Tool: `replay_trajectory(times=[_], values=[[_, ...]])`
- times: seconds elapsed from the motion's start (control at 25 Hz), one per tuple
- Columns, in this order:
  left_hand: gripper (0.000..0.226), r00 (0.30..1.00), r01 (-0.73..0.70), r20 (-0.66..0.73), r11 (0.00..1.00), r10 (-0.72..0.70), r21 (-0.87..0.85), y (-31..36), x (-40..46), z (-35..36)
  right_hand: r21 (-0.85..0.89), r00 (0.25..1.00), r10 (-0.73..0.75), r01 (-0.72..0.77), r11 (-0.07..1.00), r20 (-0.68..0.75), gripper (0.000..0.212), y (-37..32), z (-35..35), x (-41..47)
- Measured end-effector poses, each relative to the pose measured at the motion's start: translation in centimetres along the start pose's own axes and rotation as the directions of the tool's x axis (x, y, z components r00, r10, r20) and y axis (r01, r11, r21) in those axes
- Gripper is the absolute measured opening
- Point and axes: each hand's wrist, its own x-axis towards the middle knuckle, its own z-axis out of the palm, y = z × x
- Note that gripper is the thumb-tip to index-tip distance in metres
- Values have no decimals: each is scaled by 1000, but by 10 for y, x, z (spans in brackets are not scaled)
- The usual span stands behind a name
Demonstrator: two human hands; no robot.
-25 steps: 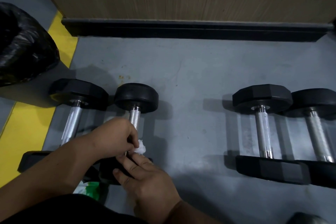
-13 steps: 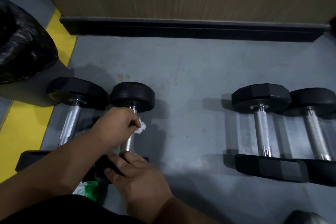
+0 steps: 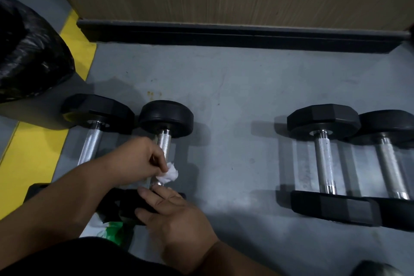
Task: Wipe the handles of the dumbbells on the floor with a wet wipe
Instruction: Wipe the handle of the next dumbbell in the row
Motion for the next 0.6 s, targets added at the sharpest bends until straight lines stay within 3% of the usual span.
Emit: replay_trajectory(times=[0.12,0.28,0.44,0.6], values=[[26,1000,6,19,995,-4,-103,-4,-6,3,84,999,5,-8,996,32,33,6,-5,-6],[24,970,-124,-205,992,128,33,-2,14,5,-5,999,40,-40,999,-7,41,6,-19,-20],[18,913,-186,-326,961,247,205,3,29,3,-118,997,78,-75,990,18,54,3,-21,-26],[23,908,-142,-372,977,193,159,-6,17,15,-160,995,70,-58,985,70,55,-2,-20,-19]])
